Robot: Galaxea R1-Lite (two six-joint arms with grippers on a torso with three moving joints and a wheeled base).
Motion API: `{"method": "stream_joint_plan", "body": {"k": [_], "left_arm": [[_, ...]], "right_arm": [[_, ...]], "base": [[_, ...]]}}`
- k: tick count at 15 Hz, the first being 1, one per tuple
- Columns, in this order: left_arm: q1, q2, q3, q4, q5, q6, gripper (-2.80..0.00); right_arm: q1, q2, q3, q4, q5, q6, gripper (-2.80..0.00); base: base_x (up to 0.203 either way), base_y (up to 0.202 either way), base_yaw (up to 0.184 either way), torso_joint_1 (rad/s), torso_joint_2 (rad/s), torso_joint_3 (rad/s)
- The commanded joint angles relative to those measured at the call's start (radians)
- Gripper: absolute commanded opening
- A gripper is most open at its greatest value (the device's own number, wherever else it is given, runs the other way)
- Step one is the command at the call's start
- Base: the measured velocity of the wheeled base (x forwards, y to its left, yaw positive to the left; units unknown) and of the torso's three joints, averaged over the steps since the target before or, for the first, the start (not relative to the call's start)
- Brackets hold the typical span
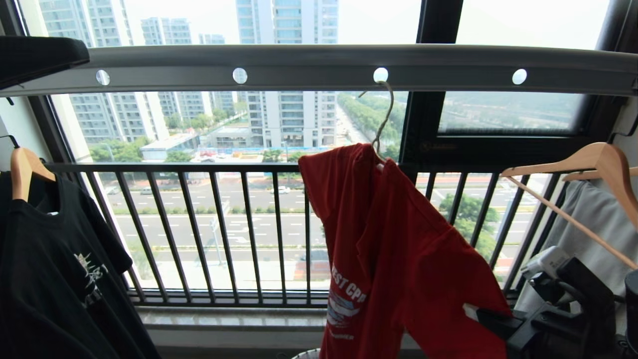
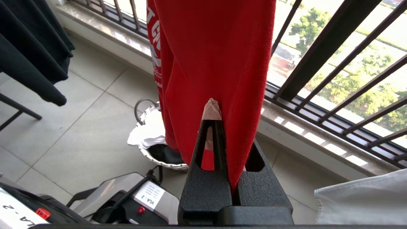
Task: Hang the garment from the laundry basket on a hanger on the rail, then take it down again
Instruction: Take the clothes off the clothes rack
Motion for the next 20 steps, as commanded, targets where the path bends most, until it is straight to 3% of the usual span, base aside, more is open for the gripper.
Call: {"method": "stream_joint_plan", "body": {"k": [1, 6, 13, 14, 20], "left_arm": [[0.0, 0.002, 0.0, -0.001, -0.003, -0.002, -2.8], [-0.001, -0.002, 0.0, 0.0, -0.003, -0.002, -2.8], [-0.001, -0.009, 0.0, 0.0, -0.003, -0.002, -2.8], [-0.001, -0.009, 0.0, -0.001, -0.003, -0.002, -2.8], [0.0, -0.01, 0.0, 0.001, -0.003, -0.002, -2.8]], "right_arm": [[0.001, 0.003, 0.04, -0.003, 0.0, 0.0, -2.8], [0.001, 0.04, 0.125, -0.005, 0.001, 0.002, -2.8], [0.001, 0.033, 0.123, -0.01, -0.014, 0.002, -2.8], [0.001, 0.03, 0.121, -0.012, -0.025, 0.002, 0.0], [0.0, -0.101, 0.097, -0.008, -0.028, 0.0, 0.0]], "base": [[0.0, 0.0, 0.0, 0.0, 0.0, 0.0], [0.0, 0.0, 0.0, 0.0, 0.0, 0.0], [0.0, 0.0, 0.0, 0.0, 0.0, 0.0], [0.0, 0.0, 0.0, 0.0, 0.0, 0.0], [0.0, 0.0, 0.0, 0.0, 0.0, 0.0]]}}
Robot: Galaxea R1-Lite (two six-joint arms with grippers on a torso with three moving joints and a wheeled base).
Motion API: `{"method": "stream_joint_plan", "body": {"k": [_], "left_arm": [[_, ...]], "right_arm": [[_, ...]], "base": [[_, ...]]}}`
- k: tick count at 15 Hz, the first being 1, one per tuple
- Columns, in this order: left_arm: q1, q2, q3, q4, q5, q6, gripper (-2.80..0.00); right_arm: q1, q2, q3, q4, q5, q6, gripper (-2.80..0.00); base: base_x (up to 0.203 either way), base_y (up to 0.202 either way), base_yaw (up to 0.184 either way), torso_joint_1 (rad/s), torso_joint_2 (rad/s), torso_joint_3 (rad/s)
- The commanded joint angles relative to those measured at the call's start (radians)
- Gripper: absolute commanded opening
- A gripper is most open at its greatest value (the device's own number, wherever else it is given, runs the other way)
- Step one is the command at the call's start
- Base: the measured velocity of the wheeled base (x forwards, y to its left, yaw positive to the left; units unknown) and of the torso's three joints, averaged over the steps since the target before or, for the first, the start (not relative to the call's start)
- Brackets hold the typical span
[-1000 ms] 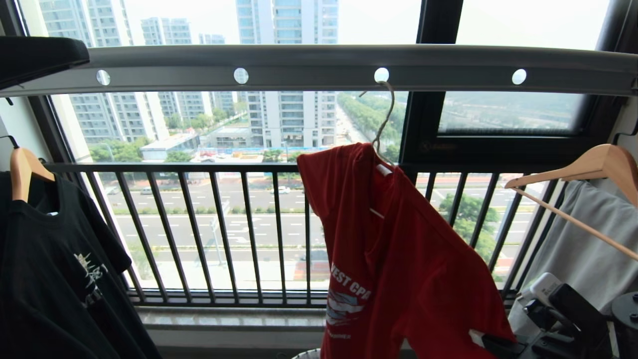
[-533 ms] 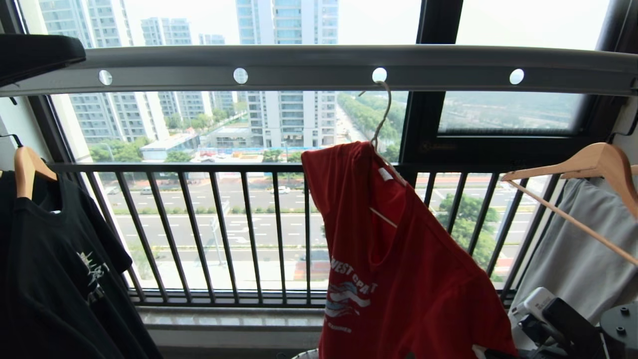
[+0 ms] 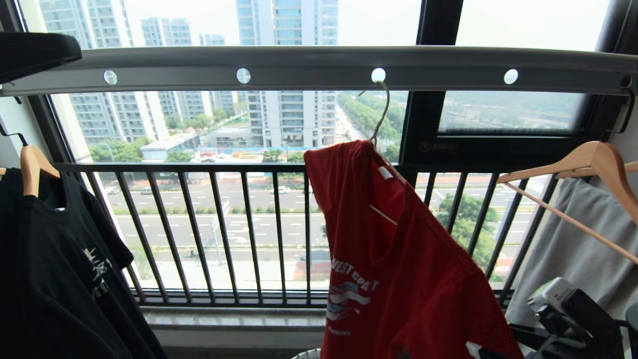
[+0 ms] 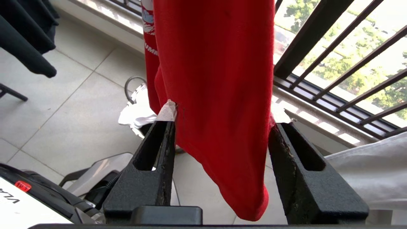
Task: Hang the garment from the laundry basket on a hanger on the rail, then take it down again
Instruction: Take the clothes off the clothes rack
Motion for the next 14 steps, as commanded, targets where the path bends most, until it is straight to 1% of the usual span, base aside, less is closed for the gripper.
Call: {"method": "stream_joint_plan", "body": {"k": [1, 3, 5, 6, 7, 10, 12, 14], "left_arm": [[0.0, 0.0, 0.0, 0.001, -0.003, -0.002, -2.8], [0.0, -0.002, 0.0, 0.001, -0.003, -0.002, -2.8], [-0.001, -0.002, 0.0, 0.001, -0.003, -0.002, -2.8], [-0.001, 0.0, 0.001, 0.001, -0.003, -0.002, -2.8], [-0.001, 0.006, 0.003, 0.001, -0.003, -0.002, -2.8], [-0.001, 0.032, 0.003, 0.008, -0.01, -0.002, -2.8], [-0.002, 0.038, 0.003, 0.013, -0.015, -0.002, -2.8], [-0.008, 0.043, 0.002, 0.025, -0.015, 0.0, -2.8]], "right_arm": [[-0.001, -0.114, -0.029, 0.005, -0.002, 0.0, 0.0], [-0.004, -0.192, -0.114, 0.051, -0.005, 0.0, 0.0], [-0.014, -0.254, -0.24, 0.173, -0.006, -0.001, 0.0], [-0.017, -0.278, -0.309, 0.232, -0.007, -0.001, -0.53], [-0.02, -0.295, -0.372, 0.289, -0.007, -0.002, -2.8], [-0.021, -0.286, -0.52, 0.426, 0.004, -0.008, -2.8], [-0.021, -0.238, -0.607, 0.509, 0.026, -0.008, -2.8], [-0.02, -0.169, -0.667, 0.53, 0.034, -0.011, -2.8]], "base": [[0.0, 0.0, 0.0, 0.0, 0.0, 0.0], [0.0, 0.0, 0.0, 0.0, 0.0, 0.0], [0.0, 0.0, 0.0, 0.0, 0.0, 0.0], [0.0, 0.0, 0.0, 0.0, 0.0, 0.0], [0.0, 0.0, 0.0, 0.0, 0.0, 0.0], [0.0, 0.0, 0.0, 0.0, 0.0, 0.0], [0.0, 0.0, 0.0, 0.0, 0.0, 0.0], [0.0, 0.0, 0.0, 0.0, 0.0, 0.0]]}}
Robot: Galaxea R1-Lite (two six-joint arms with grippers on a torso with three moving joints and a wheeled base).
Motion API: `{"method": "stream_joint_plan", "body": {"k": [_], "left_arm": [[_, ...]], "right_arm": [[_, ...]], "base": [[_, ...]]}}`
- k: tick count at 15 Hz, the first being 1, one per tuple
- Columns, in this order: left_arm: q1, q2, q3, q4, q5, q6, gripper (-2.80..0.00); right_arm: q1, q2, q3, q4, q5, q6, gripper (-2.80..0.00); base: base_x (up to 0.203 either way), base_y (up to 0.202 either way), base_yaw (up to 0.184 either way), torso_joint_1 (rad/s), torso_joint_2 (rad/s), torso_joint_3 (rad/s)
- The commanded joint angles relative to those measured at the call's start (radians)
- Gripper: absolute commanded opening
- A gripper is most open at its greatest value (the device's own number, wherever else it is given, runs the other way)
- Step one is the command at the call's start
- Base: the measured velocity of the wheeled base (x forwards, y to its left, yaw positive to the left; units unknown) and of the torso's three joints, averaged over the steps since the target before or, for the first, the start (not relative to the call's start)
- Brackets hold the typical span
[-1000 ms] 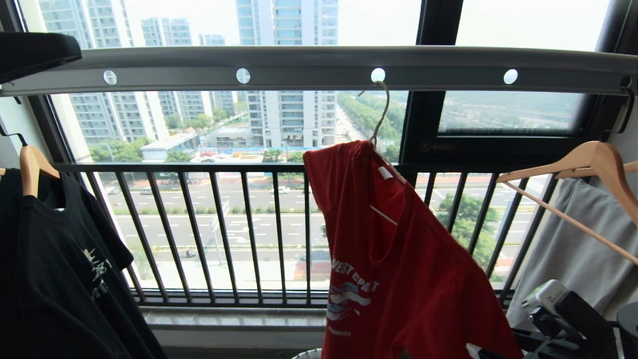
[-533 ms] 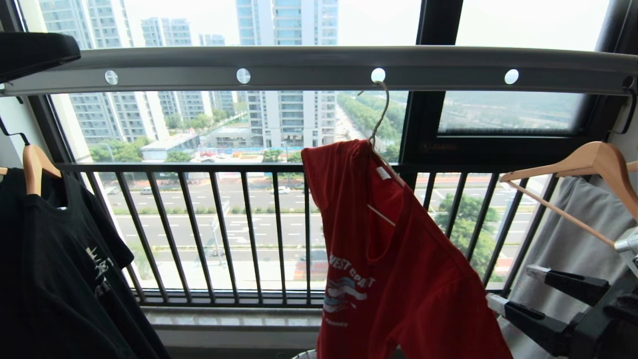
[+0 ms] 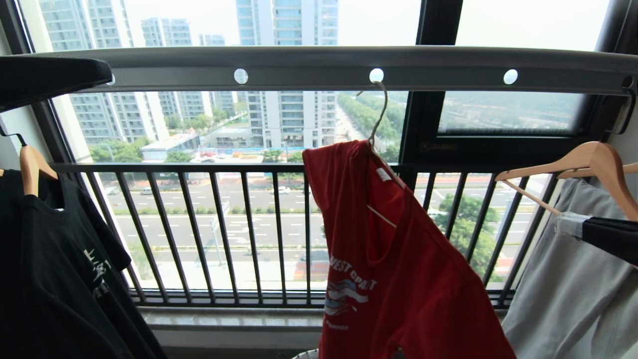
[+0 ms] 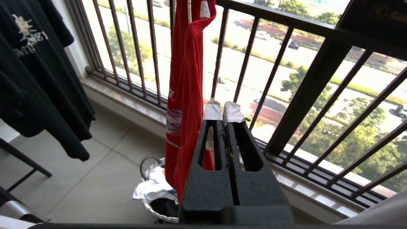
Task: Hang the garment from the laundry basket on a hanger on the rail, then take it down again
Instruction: Take the clothes off the clothes rack
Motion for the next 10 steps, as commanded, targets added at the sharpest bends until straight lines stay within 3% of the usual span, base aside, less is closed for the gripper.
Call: {"method": "stream_joint_plan", "body": {"k": [1, 5, 6, 10], "left_arm": [[-0.008, 0.024, -0.01, 0.037, -0.002, 0.0, -2.8], [-0.026, 0.129, -0.094, 0.186, -0.001, 0.001, -2.8], [-0.033, 0.156, -0.098, 0.194, 0.0, 0.001, -2.8], [-0.067, 0.239, -0.097, 0.196, 0.006, 0.001, -2.8]], "right_arm": [[0.001, 0.099, -0.082, 0.007, 0.003, -0.007, -2.8], [0.007, 0.23, -0.223, 0.022, 0.003, -0.018, -2.8], [0.008, 0.26, -0.248, 0.029, 0.003, -0.024, 0.0], [0.016, 0.352, -0.291, 0.029, 0.032, -0.075, 0.0]], "base": [[0.0, 0.0, 0.0, 0.0, 0.0, 0.0], [0.0, 0.0, 0.0, 0.0, 0.0, 0.0], [0.0, 0.0, 0.0, 0.0, 0.0, 0.0], [0.0, 0.0, 0.0, 0.0, 0.0, 0.0]]}}
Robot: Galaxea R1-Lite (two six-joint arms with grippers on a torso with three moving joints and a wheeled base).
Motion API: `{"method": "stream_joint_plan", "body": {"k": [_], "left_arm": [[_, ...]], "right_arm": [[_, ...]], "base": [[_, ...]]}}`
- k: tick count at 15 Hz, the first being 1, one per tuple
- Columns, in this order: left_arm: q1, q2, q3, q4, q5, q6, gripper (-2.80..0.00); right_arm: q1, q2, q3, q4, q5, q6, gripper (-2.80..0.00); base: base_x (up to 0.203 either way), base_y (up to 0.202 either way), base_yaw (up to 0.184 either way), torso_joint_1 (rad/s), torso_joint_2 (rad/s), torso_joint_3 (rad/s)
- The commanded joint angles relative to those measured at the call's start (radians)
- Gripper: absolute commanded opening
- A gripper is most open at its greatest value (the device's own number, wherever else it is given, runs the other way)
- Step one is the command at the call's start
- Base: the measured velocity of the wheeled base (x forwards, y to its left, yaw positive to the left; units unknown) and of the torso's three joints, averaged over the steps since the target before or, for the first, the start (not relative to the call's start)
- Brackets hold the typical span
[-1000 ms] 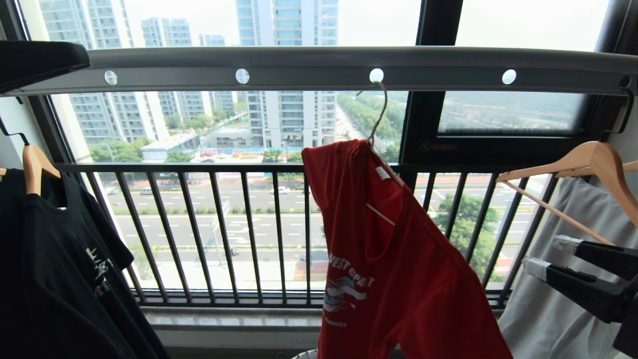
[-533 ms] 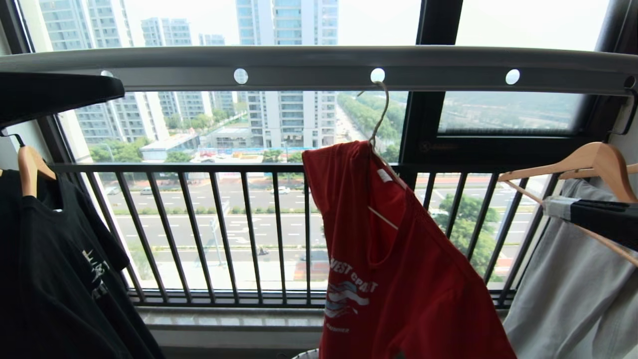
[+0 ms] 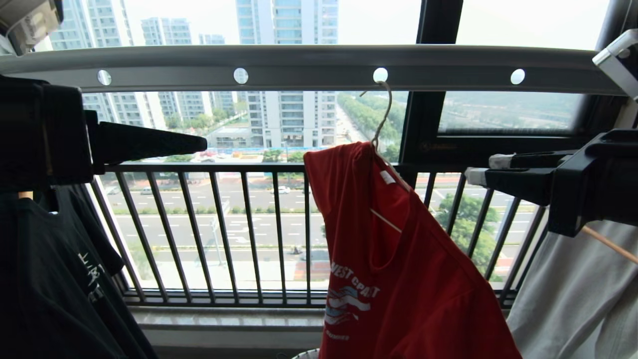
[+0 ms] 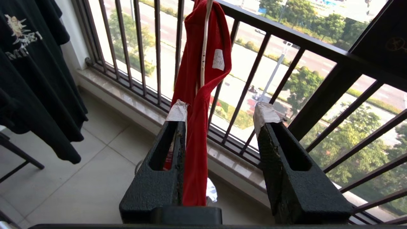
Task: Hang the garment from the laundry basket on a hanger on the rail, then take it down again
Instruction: Take the clothes off the clothes rack
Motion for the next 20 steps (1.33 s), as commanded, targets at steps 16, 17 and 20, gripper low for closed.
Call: {"method": "stream_joint_plan", "body": {"k": [16, 17, 20], "left_arm": [[-0.004, 0.058, 0.001, -0.004, 0.003, -0.002, -2.8], [-0.004, 0.058, 0.001, -0.004, 0.003, -0.002, -2.8], [-0.002, 0.056, -0.001, -0.004, 0.002, -0.002, -2.8]], "right_arm": [[0.0, 0.322, -0.006, -0.141, 0.035, -0.054, -2.8], [0.0, 0.322, -0.008, -0.141, 0.036, -0.054, -2.8], [-0.009, 0.33, -0.009, -0.141, 0.035, -0.054, -2.8]], "base": [[0.0, 0.0, 0.0, 0.0, 0.0, 0.0], [0.0, 0.0, 0.0, 0.0, 0.0, 0.0], [0.0, 0.0, 0.0, 0.0, 0.0, 0.0]]}}
